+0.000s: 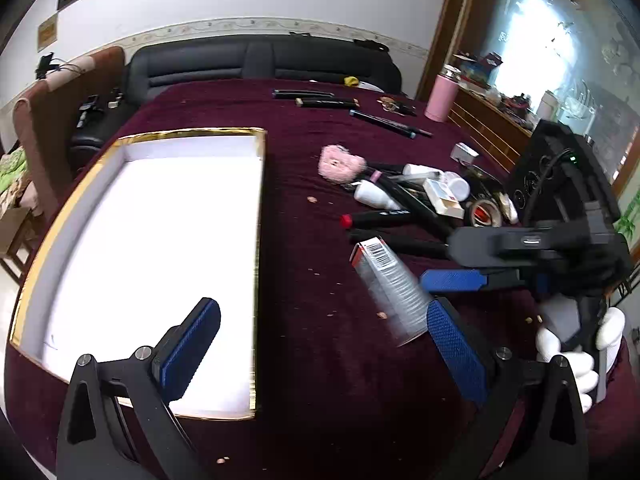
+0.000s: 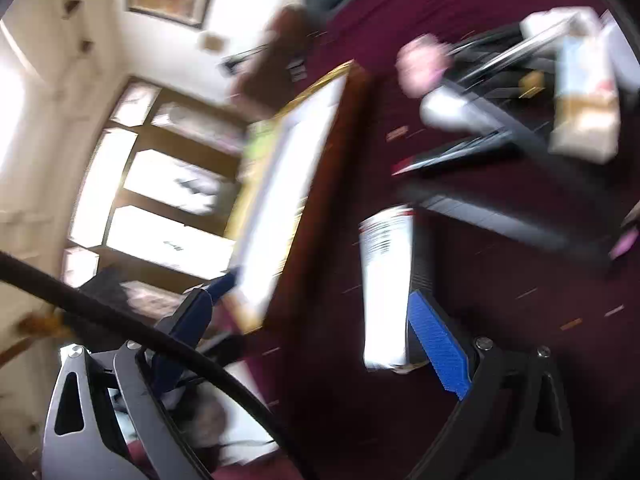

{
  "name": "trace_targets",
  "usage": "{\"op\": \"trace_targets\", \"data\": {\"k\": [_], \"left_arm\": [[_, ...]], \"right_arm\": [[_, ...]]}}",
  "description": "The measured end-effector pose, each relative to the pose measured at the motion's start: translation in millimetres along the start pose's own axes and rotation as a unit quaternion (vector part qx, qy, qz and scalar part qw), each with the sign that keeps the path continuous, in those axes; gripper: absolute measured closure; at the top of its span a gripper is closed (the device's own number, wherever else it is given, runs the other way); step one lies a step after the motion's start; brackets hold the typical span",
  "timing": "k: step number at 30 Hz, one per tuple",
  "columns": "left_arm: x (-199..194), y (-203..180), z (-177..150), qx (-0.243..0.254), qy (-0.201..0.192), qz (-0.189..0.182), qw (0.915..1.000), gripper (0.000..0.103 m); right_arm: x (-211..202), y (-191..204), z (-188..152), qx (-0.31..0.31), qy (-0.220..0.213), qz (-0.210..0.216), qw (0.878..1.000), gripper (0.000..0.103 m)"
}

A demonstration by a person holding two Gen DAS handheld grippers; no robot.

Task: Organize objects
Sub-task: 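Grasp the silver barcode box with left tool while right grasps white-green medicine box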

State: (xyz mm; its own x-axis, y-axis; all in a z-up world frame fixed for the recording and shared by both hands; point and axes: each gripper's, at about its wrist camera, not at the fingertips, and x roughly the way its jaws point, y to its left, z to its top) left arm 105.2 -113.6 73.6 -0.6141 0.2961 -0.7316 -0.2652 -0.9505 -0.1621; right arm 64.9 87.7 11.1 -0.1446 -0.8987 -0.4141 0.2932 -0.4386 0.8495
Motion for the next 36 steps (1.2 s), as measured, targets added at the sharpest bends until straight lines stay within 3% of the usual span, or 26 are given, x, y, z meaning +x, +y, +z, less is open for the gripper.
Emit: {"op": "trace_targets", "data": {"k": [1, 5, 7, 10, 13, 17, 19, 21, 24, 27, 28, 29, 30, 31, 32, 36], "left_arm": [[2, -4, 0, 0.003, 0.002, 0.001, 1.0000, 0.002], [25, -33, 1, 0.029, 0.022, 0.001, 0.9993, 0.002], [37, -51, 3, 0.055, 0.028, 0.009, 0.9981, 0.002], [55, -73, 5, 0.107, 0.027, 0.052, 0.9925, 0.002], [71, -75, 5, 0.136, 0.038, 0.080, 0.9868, 0.004], [91, -58, 7, 0.101, 0.079, 0.035, 0.9911, 0.006], [94, -57, 4, 0.097, 0.082, 0.034, 0.9914, 0.006], [95, -59, 4, 0.101, 0.083, 0.037, 0.9907, 0.006], [103, -63, 2, 0.119, 0.104, 0.043, 0.9866, 0.006], [106, -60, 4, 0.110, 0.112, 0.026, 0.9873, 0.006], [105, -58, 5, 0.107, 0.110, 0.026, 0.9878, 0.012], [101, -55, 5, 0.100, 0.100, 0.030, 0.9895, 0.030], [98, -55, 6, 0.097, 0.093, 0.031, 0.9904, 0.042], [95, -54, 8, 0.093, 0.089, 0.028, 0.9913, 0.069], [92, -50, 9, 0.082, 0.090, 0.020, 0.9923, 0.080], [84, -38, 9, 0.054, 0.089, 0.000, 0.9946, 0.080]], "right_arm": [[-7, 5, -6, -0.009, -0.010, -0.002, 1.000, 0.003], [-35, 8, -11, -0.035, -0.063, -0.097, 0.993, 0.003], [-50, 3, -15, -0.032, -0.087, -0.125, 0.988, 0.003], [-91, -2, -16, -0.029, -0.122, -0.176, 0.976, 0.003], [-123, -4, -15, -0.054, -0.144, -0.272, 0.950, 0.003], [-151, -8, -21, -0.106, -0.131, -0.416, 0.893, 0.003], [-151, -5, -24, -0.133, -0.111, -0.462, 0.870, 0.003], [-150, -16, -18, -0.156, -0.093, -0.477, 0.860, 0.003], [-137, -18, -14, -0.183, -0.073, -0.480, 0.855, 0.006], [-119, -20, -3, -0.210, -0.053, -0.490, 0.844, 0.012], [-114, -24, 1, -0.212, -0.043, -0.495, 0.841, 0.016], [-109, -29, 5, -0.212, -0.030, -0.497, 0.841, 0.031], [-102, -37, 9, -0.209, -0.018, -0.498, 0.842, 0.035], [-101, -40, 11, -0.201, -0.010, -0.500, 0.842, 0.035], [-103, -40, 10, -0.197, -0.010, -0.498, 0.844, 0.038], [-107, -36, 4, -0.174, -0.004, -0.480, 0.860, 0.059]]}}
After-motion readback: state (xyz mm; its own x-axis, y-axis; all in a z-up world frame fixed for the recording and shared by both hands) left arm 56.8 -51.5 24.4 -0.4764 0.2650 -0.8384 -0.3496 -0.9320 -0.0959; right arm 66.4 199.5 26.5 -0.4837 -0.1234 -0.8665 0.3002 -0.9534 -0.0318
